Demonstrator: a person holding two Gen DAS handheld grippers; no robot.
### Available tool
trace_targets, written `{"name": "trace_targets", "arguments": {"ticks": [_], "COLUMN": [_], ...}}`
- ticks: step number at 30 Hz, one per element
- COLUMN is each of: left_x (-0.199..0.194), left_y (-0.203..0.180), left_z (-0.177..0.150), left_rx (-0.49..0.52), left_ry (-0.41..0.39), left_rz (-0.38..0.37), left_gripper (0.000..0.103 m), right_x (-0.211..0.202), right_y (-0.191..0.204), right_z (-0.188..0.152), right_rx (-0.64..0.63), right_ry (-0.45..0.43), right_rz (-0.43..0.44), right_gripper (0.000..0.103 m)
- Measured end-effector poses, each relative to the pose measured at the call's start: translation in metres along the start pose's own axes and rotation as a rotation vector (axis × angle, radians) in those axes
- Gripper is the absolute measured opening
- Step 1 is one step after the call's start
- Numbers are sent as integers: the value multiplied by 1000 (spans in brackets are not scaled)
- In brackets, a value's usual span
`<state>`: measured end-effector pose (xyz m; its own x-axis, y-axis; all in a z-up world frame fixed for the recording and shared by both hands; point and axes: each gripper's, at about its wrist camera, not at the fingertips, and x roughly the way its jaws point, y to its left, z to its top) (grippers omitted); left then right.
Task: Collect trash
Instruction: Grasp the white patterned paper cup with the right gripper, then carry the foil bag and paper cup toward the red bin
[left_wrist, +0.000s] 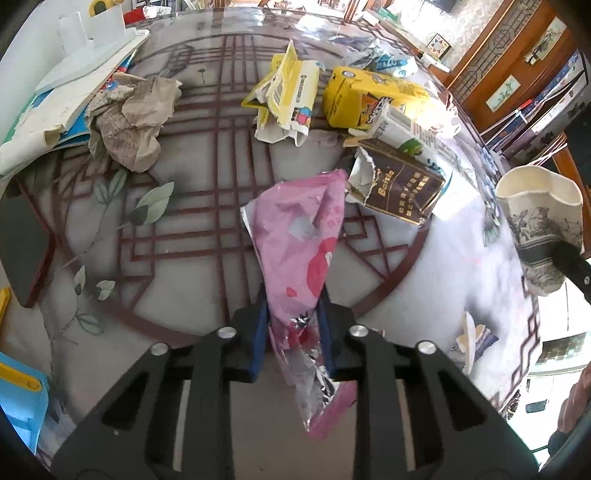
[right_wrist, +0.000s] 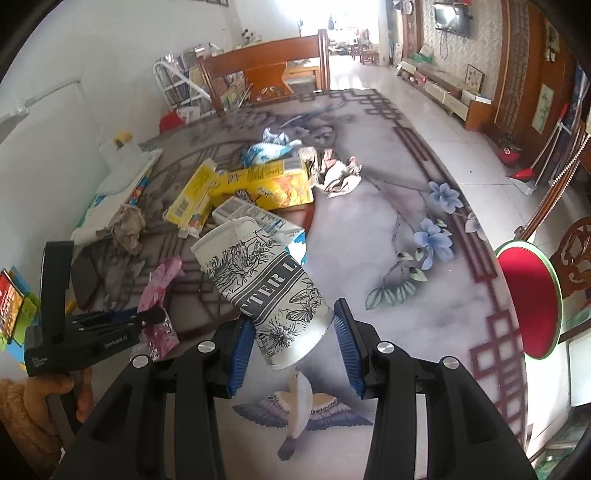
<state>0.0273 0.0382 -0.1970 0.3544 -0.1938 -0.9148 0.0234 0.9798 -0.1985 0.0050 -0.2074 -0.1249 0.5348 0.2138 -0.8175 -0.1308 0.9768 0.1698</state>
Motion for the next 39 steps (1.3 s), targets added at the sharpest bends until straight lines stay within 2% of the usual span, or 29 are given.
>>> {"name": "trace_targets", "arguments": {"ticks": [10, 20, 39], "left_x": [-43, -73, -74], "left_y": [-22, -56, -123], "left_z": [11, 25, 29], "left_rx": [32, 77, 152], "left_ry": [-125, -231, -253], "left_rz": [-35, -80, -119], "left_gripper": [22, 22, 22], "right_x": [-28, -34, -53], "right_y": [-5, -22, -89], "right_z": [8, 7, 1], "right_rx": [7, 58, 156], "right_ry": [-134, -135, -154], "right_rz": [-21, -15, -36], "right_gripper": [41, 41, 41]}}
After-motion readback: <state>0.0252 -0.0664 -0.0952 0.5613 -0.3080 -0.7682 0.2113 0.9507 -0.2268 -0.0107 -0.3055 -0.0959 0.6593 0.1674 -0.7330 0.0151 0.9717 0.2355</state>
